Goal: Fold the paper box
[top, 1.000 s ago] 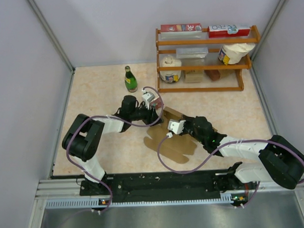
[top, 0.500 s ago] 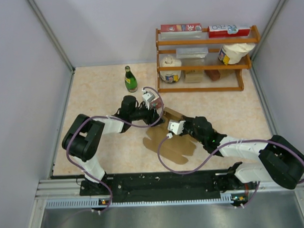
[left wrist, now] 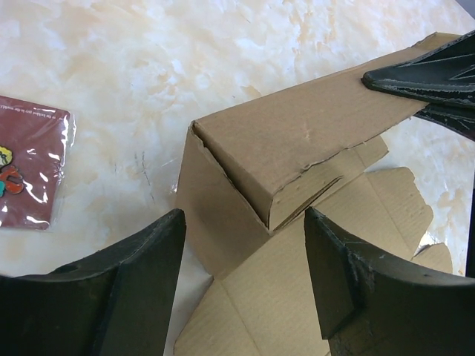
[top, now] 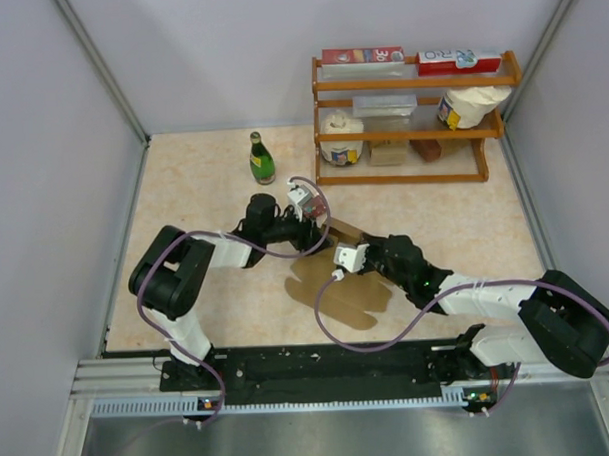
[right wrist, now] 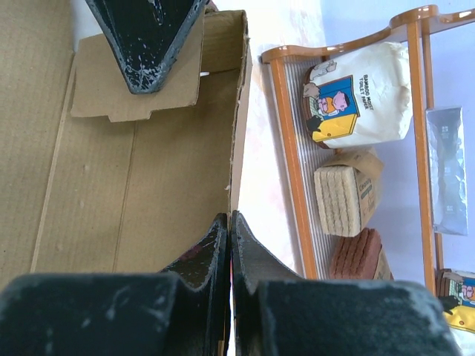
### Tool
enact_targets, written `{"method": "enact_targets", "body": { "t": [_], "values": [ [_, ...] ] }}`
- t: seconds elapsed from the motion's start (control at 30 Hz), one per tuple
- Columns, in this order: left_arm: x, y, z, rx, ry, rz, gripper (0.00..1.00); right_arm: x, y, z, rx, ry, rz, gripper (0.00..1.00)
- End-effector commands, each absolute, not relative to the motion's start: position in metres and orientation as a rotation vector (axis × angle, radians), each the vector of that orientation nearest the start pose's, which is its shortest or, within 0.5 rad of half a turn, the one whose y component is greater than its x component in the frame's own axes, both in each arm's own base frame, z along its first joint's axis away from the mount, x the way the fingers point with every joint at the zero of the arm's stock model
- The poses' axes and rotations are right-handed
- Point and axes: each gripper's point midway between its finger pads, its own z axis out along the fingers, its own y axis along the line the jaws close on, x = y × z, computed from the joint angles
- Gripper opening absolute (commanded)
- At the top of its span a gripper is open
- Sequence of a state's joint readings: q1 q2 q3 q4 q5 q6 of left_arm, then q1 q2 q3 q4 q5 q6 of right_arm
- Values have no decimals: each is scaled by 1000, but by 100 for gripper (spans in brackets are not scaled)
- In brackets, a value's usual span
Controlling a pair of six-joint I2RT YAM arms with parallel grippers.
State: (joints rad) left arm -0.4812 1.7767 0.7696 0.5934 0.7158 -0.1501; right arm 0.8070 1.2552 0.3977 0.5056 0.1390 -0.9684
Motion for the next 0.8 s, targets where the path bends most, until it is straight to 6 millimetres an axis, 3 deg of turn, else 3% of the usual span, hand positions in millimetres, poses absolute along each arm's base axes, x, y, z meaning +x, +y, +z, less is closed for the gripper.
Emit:
{"method": "enact_targets", "body": {
  "t": [0.0, 0.43, 0.77],
  "values": [
    [326, -304, 84, 817, 1807, -1070, 70, 282, 230, 104, -1484, 1283, -201, 0],
    [326, -297, 82, 746, 1816, -945, 70, 276, 231, 101, -1524, 1268, -219, 0],
    [323, -292, 90, 681, 1785, -914, 69, 273, 231, 97, -1529, 1261, -233, 6]
  ]
}}
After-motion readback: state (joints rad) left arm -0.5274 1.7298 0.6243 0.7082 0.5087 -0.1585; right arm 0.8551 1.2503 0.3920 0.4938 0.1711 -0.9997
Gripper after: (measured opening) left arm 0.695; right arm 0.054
